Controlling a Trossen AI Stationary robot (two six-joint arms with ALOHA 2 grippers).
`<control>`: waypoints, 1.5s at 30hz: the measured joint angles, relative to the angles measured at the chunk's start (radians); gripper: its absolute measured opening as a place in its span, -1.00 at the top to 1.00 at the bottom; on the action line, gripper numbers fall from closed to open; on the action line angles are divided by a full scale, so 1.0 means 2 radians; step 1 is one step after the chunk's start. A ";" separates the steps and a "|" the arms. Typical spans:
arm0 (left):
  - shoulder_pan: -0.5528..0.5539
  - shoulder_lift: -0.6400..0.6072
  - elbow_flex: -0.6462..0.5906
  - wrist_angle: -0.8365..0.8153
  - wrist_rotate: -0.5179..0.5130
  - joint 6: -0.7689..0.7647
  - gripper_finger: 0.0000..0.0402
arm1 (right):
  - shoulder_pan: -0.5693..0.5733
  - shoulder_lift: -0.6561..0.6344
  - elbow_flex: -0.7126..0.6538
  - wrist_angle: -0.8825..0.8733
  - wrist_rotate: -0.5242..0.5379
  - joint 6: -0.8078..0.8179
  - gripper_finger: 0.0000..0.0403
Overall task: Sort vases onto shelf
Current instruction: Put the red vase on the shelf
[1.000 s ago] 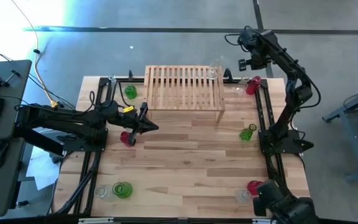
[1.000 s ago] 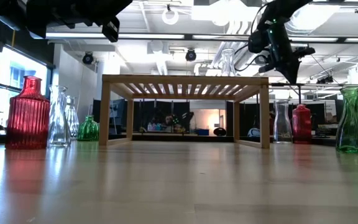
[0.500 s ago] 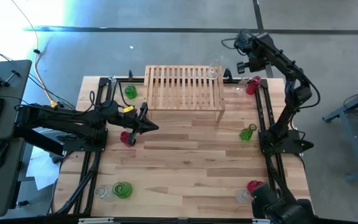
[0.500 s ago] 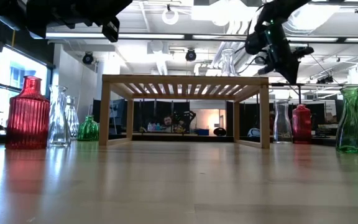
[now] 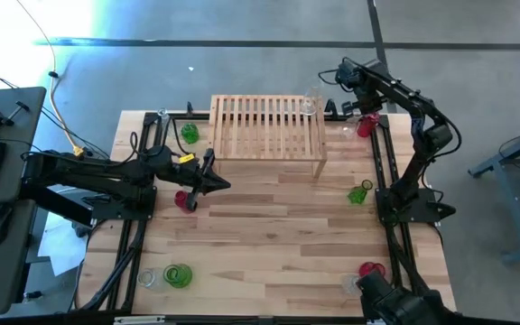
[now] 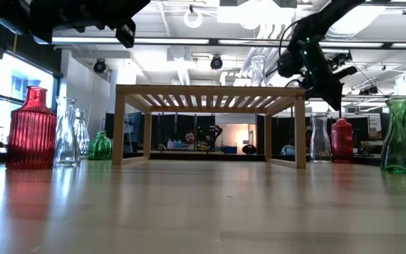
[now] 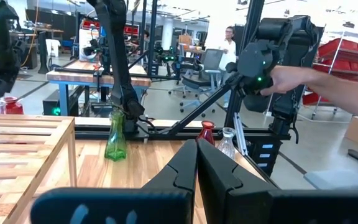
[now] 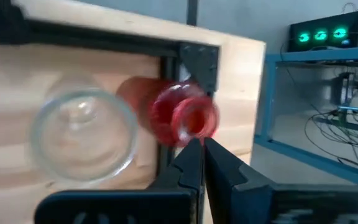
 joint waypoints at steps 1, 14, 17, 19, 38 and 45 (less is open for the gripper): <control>0.000 0.000 0.000 0.000 0.000 0.000 0.98 | 0.000 0.000 -0.001 0.006 0.002 0.000 1.00; 0.000 0.000 0.000 0.000 0.000 0.000 0.98 | 0.000 0.000 -0.003 0.017 0.008 0.013 1.00; 0.000 0.000 0.000 0.000 0.000 0.000 0.98 | 0.000 0.000 -0.003 0.018 0.007 0.015 1.00; 0.000 0.000 0.000 0.000 0.000 0.000 0.98 | 0.000 0.000 -0.003 0.019 0.007 0.017 1.00; 0.000 0.000 0.000 0.000 0.000 0.000 0.98 | -0.003 0.024 -0.003 0.012 0.027 0.020 1.00; 0.000 0.000 0.000 0.000 0.000 0.000 0.98 | -0.003 0.024 -0.003 0.009 0.018 0.009 1.00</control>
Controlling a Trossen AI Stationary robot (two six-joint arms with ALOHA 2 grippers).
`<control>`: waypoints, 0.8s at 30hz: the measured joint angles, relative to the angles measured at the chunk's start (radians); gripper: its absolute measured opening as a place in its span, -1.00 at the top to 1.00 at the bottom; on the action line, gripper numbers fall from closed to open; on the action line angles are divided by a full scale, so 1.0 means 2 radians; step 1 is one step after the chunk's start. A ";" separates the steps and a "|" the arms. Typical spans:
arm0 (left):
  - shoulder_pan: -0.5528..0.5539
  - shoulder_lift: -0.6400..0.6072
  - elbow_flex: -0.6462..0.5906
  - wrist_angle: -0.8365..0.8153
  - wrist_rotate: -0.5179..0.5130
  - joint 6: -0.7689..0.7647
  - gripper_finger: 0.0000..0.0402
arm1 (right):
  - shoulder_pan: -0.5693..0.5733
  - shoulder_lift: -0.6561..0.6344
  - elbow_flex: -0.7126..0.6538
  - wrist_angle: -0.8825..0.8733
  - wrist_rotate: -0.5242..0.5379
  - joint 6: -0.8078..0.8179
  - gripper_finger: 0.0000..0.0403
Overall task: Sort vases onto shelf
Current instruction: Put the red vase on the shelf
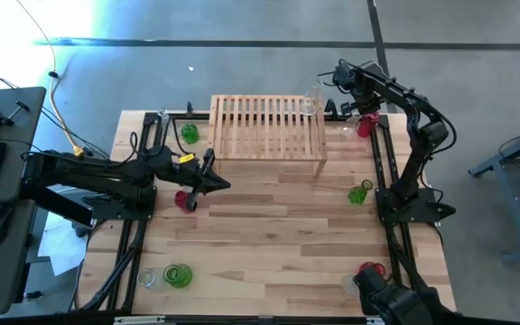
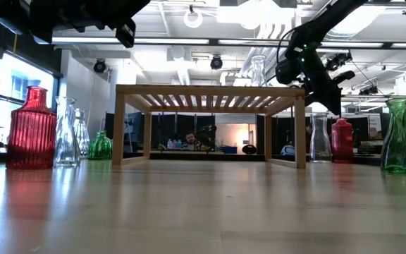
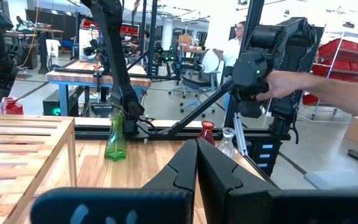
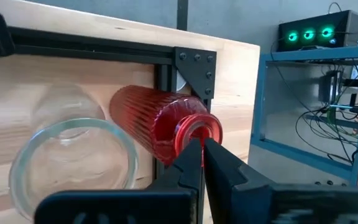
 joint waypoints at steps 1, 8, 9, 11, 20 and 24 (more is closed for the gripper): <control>0.000 0.000 0.000 0.000 0.000 0.000 0.98 | 0.000 0.000 0.000 0.000 0.000 -0.001 1.00; 0.000 0.000 0.000 0.000 0.000 0.000 0.98 | 0.000 0.020 0.000 -0.013 0.005 -0.002 1.00; 0.000 0.000 0.000 0.000 0.000 0.000 0.98 | 0.000 0.022 0.000 -0.016 0.007 -0.002 1.00; 0.000 0.000 0.000 0.000 0.000 0.000 0.98 | 0.000 0.024 0.000 -0.017 0.008 -0.002 1.00; 0.000 0.000 0.000 0.000 0.000 0.000 0.98 | 0.000 0.024 0.000 -0.035 -0.023 -0.023 1.00; 0.000 0.000 0.000 0.000 0.000 0.000 0.98 | 0.000 0.024 0.000 -0.042 -0.030 -0.024 1.00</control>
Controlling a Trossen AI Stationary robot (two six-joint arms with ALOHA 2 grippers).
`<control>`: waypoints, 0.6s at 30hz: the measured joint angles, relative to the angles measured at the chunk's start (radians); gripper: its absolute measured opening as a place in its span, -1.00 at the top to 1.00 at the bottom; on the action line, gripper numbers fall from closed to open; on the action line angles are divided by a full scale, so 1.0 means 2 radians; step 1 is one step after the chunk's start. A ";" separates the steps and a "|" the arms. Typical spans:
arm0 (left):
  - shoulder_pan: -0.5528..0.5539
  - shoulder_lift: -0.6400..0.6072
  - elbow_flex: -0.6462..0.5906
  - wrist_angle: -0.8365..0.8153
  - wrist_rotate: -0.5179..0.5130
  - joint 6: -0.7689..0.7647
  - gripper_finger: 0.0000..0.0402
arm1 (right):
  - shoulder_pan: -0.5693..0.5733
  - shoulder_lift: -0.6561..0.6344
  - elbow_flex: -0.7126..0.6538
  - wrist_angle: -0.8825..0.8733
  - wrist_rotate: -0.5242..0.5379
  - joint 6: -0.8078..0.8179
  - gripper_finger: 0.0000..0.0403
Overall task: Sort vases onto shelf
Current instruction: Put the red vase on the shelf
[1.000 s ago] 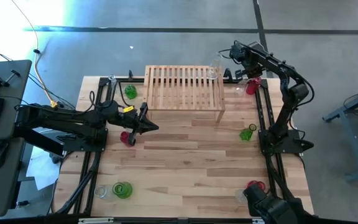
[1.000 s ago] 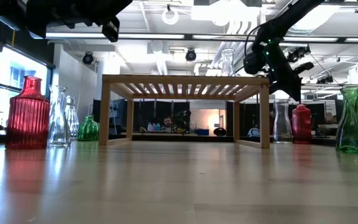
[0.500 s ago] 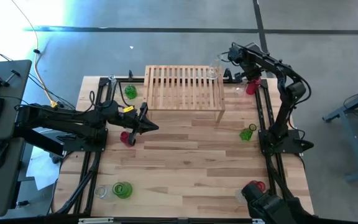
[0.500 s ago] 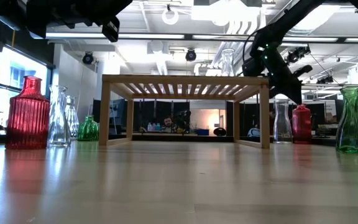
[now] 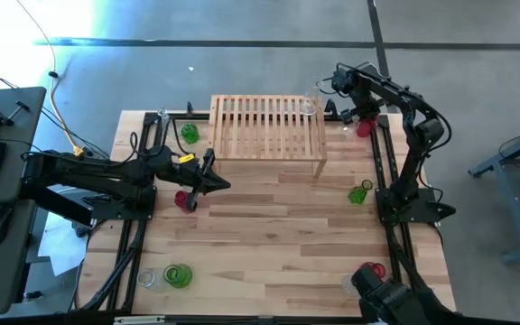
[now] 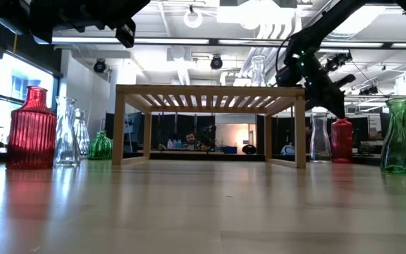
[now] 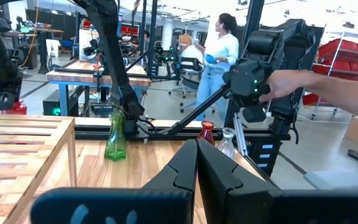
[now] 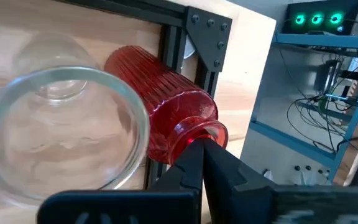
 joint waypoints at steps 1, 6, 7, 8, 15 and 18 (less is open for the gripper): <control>0.000 0.000 0.000 0.000 0.000 0.000 0.98 | 0.000 0.000 0.000 0.000 0.000 -0.001 1.00; 0.000 0.000 0.000 0.000 0.000 0.000 0.98 | 0.000 0.000 0.000 -0.004 -0.005 -0.008 1.00; 0.000 0.000 0.000 0.000 0.000 0.000 0.98 | 0.000 0.000 0.000 -0.004 -0.006 -0.008 1.00; 0.000 0.000 0.000 0.000 0.000 0.000 0.98 | 0.000 0.000 0.000 -0.004 -0.006 -0.009 1.00; 0.000 0.000 0.000 0.000 0.000 -0.003 0.98 | 0.000 0.000 0.000 -0.006 -0.009 -0.016 1.00; 0.000 0.000 0.000 0.000 0.000 -0.003 0.98 | 0.000 0.000 0.000 -0.003 -0.008 -0.017 1.00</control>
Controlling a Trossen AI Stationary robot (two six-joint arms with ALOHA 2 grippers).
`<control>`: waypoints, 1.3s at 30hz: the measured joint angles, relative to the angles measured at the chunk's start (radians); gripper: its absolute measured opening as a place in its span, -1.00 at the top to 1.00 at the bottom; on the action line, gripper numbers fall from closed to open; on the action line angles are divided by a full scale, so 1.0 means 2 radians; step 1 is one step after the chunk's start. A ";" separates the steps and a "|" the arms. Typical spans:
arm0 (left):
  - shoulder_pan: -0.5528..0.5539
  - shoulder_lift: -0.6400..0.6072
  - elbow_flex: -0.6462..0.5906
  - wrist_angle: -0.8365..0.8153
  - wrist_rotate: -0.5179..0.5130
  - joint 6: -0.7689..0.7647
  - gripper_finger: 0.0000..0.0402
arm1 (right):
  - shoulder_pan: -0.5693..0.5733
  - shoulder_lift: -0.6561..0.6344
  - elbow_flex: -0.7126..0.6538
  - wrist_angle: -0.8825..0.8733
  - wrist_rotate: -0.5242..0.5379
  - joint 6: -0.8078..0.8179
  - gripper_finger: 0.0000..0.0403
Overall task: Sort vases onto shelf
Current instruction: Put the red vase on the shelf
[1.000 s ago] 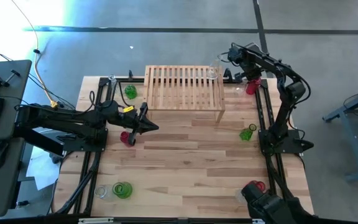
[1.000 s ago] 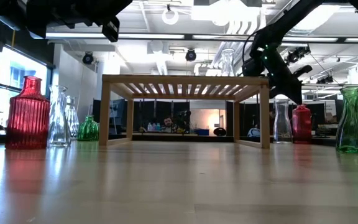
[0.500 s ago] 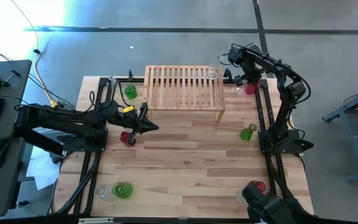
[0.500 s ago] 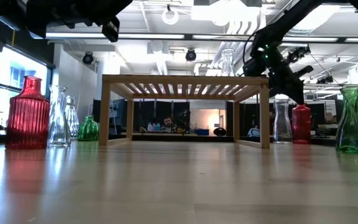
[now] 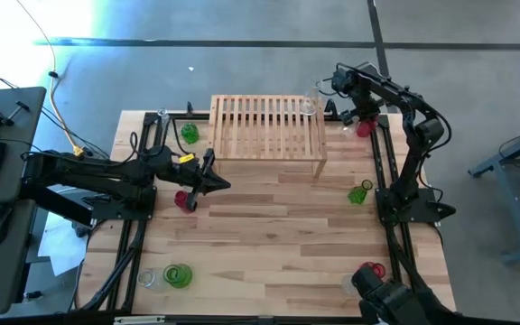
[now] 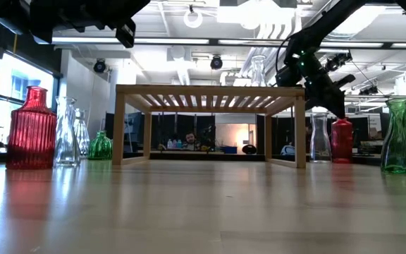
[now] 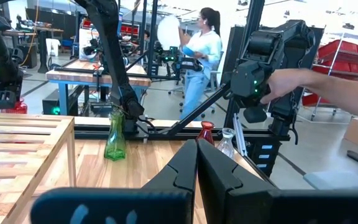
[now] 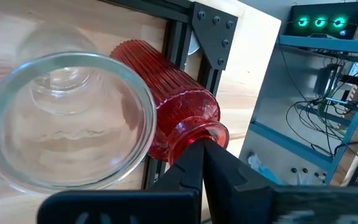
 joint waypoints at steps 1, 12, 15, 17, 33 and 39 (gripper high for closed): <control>0.000 0.000 0.000 0.000 0.000 0.000 0.98 | 0.000 0.000 0.000 0.000 0.000 0.000 1.00; 0.000 0.000 0.000 0.000 0.000 0.000 0.98 | 0.000 0.000 0.000 0.002 0.000 -0.014 1.00; 0.000 0.000 0.000 0.000 0.000 0.000 0.98 | 0.000 0.000 0.000 0.005 0.001 -0.020 1.00; 0.000 0.000 0.000 0.000 0.000 0.000 0.98 | 0.000 0.000 0.000 0.012 0.006 -0.025 1.00; 0.000 0.000 0.001 0.001 0.000 -0.001 0.98 | -0.030 -0.002 0.001 0.063 -0.015 -0.074 1.00; 0.000 0.000 0.001 0.002 0.000 -0.001 0.98 | -0.034 -0.001 0.018 0.048 -0.058 -0.083 1.00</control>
